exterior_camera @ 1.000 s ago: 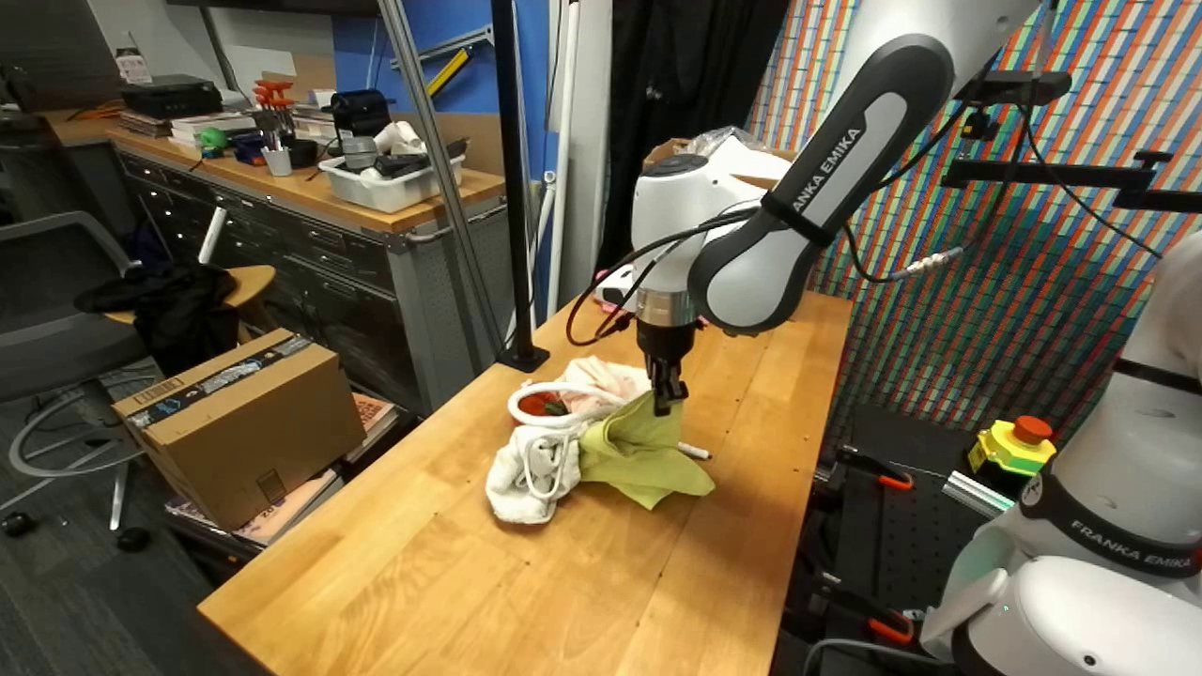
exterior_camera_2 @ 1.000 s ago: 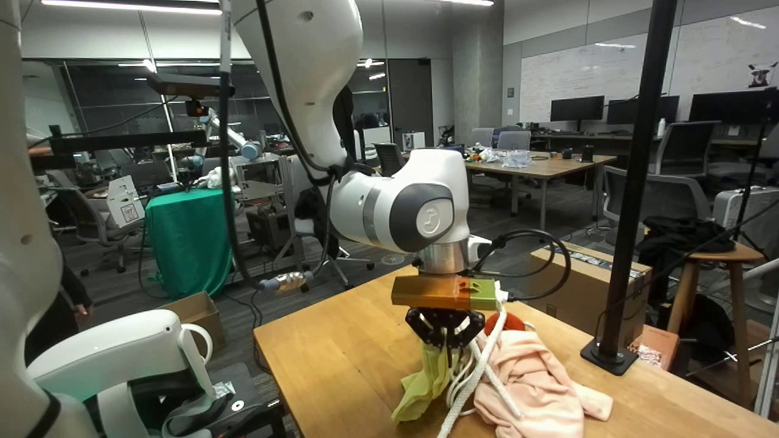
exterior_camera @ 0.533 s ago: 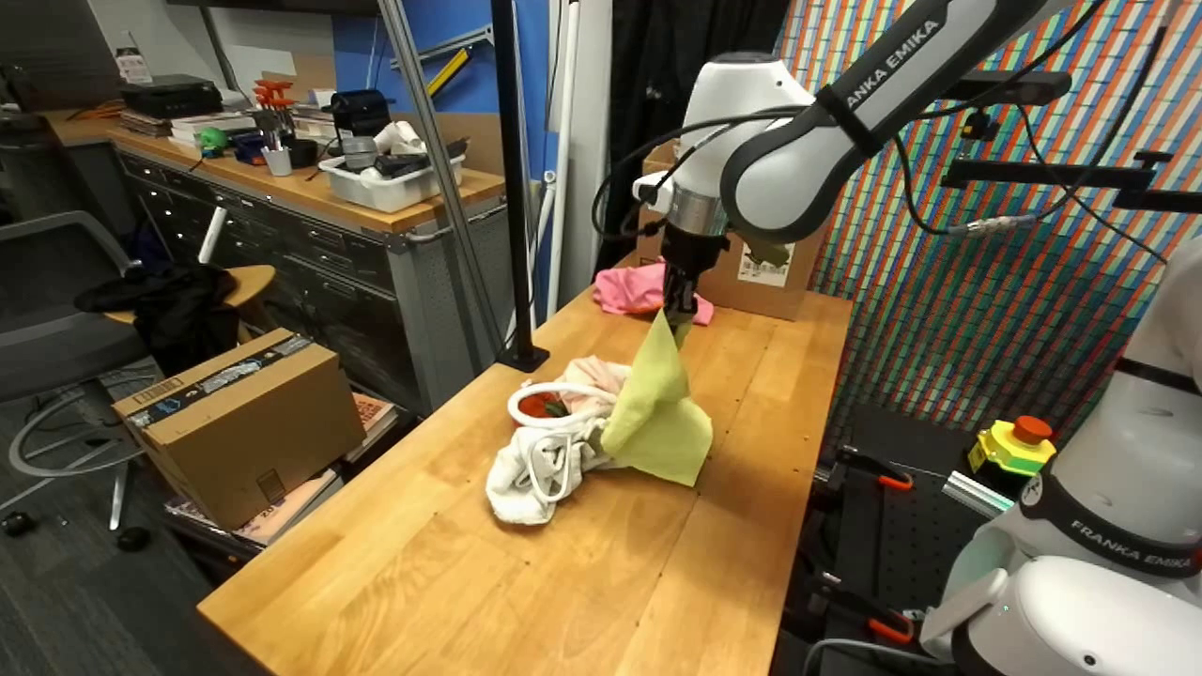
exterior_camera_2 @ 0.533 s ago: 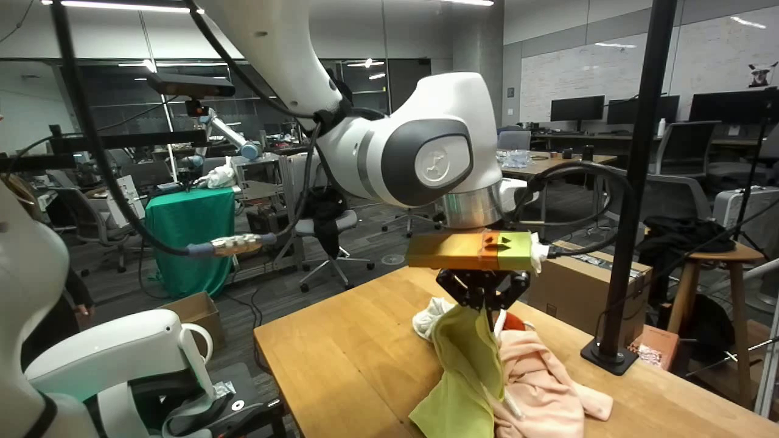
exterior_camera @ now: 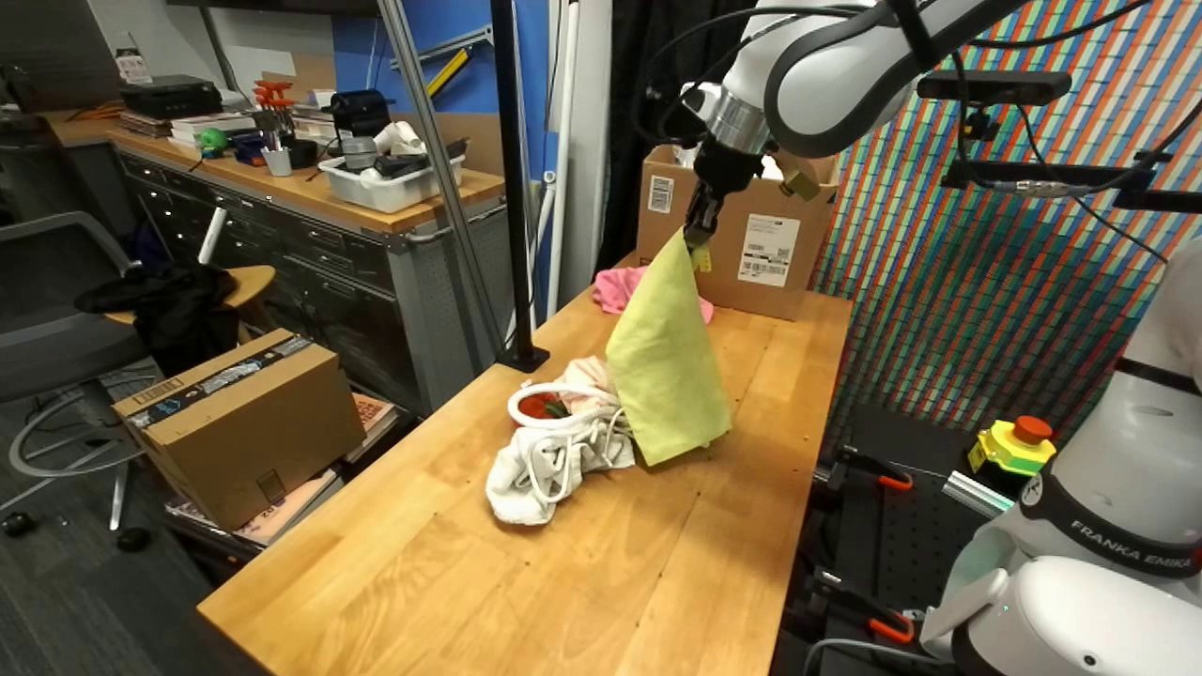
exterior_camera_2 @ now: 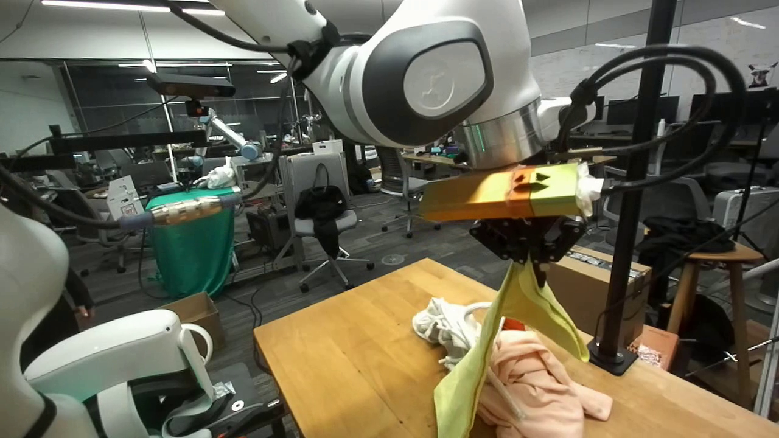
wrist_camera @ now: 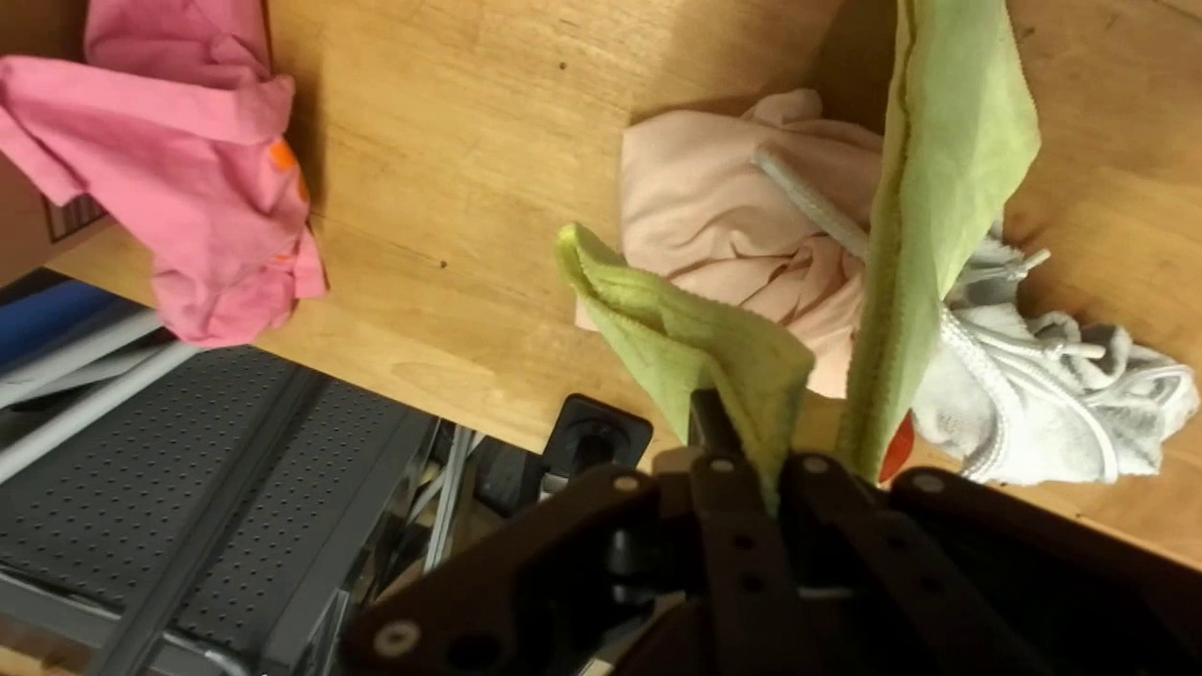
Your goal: Spread the objects on the table
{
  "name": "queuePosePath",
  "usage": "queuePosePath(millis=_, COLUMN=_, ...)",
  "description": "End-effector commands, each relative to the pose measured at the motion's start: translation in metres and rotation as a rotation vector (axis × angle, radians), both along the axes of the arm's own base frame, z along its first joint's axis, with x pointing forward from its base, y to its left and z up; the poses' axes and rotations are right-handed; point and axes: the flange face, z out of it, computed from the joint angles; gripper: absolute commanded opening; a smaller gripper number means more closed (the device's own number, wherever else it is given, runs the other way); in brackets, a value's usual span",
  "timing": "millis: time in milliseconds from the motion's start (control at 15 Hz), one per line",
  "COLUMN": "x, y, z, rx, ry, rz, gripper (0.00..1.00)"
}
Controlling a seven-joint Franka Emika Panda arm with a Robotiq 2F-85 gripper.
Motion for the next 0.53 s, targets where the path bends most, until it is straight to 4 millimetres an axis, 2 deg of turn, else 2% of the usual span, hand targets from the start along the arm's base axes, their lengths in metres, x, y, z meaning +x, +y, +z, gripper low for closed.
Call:
queuePosePath(millis=0, x=-0.015, y=-0.014, z=0.025, rx=-0.001, ry=-0.062, rz=-0.056, gripper=0.01)
queuePosePath(millis=467, x=-0.031, y=-0.044, z=0.039, rx=-0.086, ry=-0.088, rz=-0.168, gripper=0.01)
